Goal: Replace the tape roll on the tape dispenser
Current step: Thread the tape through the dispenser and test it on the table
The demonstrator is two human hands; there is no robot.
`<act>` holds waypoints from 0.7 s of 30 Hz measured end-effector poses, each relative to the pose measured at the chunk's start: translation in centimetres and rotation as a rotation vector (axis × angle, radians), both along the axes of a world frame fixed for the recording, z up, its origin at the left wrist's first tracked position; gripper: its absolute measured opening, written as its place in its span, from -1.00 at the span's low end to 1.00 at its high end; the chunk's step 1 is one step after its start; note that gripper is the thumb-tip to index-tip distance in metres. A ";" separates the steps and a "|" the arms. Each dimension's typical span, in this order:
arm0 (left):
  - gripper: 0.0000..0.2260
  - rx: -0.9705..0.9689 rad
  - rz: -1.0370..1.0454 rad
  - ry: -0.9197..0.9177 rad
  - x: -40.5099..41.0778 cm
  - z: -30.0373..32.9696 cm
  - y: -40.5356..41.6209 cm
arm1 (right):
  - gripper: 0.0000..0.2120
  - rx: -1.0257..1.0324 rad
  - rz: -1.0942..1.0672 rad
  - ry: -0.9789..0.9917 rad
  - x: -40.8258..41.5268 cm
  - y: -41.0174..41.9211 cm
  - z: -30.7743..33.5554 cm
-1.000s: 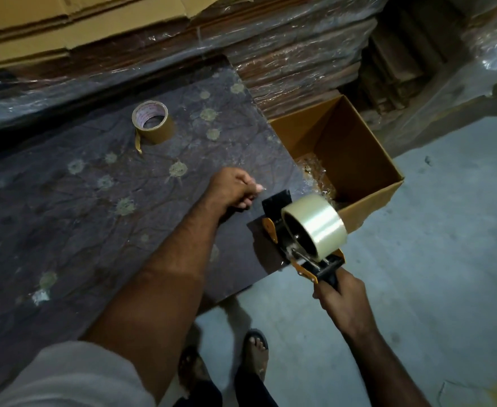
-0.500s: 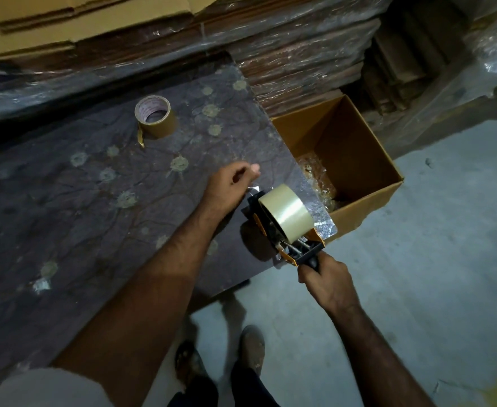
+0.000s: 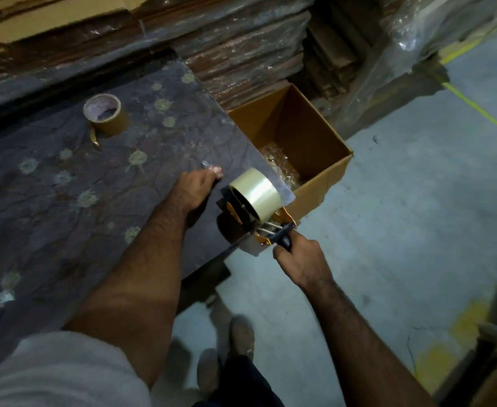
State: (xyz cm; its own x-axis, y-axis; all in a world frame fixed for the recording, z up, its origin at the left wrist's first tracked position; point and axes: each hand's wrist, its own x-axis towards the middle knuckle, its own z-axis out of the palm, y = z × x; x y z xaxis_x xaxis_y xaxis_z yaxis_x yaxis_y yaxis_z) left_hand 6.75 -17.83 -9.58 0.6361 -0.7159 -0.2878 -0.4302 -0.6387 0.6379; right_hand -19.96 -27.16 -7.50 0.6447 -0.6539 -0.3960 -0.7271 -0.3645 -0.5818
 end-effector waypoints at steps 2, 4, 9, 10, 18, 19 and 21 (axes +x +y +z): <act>-0.64 -0.004 0.008 -0.037 -0.1 -0.1 0.0 | -0.79 -0.016 -0.005 -0.001 -0.4 0.5 0.0; -0.64 -0.029 -0.004 -0.053 -0.3 -0.4 0.1 | -0.73 -0.034 -0.035 -0.004 -1.4 0.7 -0.3; -0.17 0.101 0.060 -0.045 -3.2 -0.7 0.0 | -0.72 0.050 -0.128 0.020 -6.2 1.4 -1.4; -0.08 0.163 0.020 -0.111 -4.0 -0.9 -0.2 | -0.73 0.063 -0.137 0.019 -6.4 1.3 -1.5; 0.09 0.341 0.003 -0.323 -5.7 -2.5 -2.5 | -0.87 0.262 -0.264 0.030 -5.5 0.3 -2.1; 0.13 0.355 0.006 -0.320 -5.7 -2.5 -2.6 | -0.86 0.268 -0.257 0.049 -5.5 0.0 -2.1; 0.18 0.385 0.010 -0.310 -5.5 -2.6 -2.7 | -0.86 0.229 -0.215 0.095 -5.7 -0.5 -2.3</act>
